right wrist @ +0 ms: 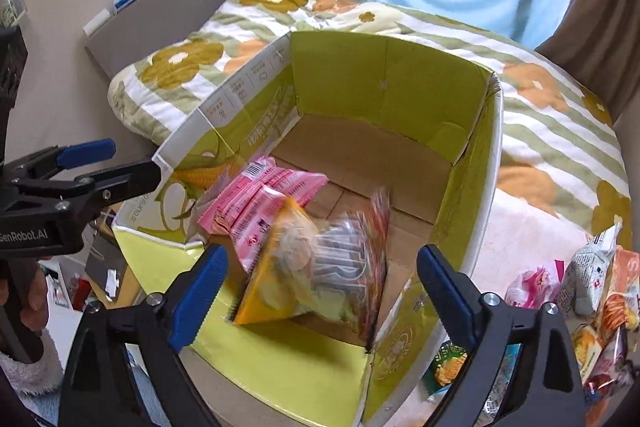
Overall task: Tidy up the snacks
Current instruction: 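Lower the chip bag into the box and open the right tool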
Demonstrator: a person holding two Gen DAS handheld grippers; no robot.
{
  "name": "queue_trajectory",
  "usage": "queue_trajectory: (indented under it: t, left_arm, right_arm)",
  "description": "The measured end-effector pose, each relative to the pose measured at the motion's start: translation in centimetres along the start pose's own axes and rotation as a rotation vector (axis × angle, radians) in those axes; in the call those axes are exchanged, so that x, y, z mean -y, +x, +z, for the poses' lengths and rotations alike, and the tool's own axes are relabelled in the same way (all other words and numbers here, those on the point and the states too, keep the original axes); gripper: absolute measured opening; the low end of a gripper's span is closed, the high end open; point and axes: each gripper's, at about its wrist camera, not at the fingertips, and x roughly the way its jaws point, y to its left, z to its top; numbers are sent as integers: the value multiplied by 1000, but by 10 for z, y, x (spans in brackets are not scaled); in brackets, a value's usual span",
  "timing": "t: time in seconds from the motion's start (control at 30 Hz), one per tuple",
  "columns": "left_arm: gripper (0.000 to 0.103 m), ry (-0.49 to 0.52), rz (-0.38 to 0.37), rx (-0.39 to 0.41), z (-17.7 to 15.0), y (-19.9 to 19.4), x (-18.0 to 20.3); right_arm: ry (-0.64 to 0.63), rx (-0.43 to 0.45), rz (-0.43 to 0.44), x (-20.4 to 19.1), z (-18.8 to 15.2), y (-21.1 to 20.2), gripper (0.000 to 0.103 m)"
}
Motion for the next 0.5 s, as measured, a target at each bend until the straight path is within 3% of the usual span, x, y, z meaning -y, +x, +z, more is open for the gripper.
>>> queue_trajectory:
  t: [0.1,0.2,0.27,0.5]
  left_arm:
    - [96,5,-12,7,-1,-5,-1]
    - [96,6,1,25,-1,-15,-1]
    - [96,4,-28,49,0,-24,0]
    - [96,93,-96,111,6,-46,21]
  right_arm:
    - [6,34,-29,-5,-7,-8,94]
    - [24,11,-57,-7,-11,-15,94]
    - [42,3,-73,-7,-11,-21,94]
    - [142,105,-133,4,-19,-61,94]
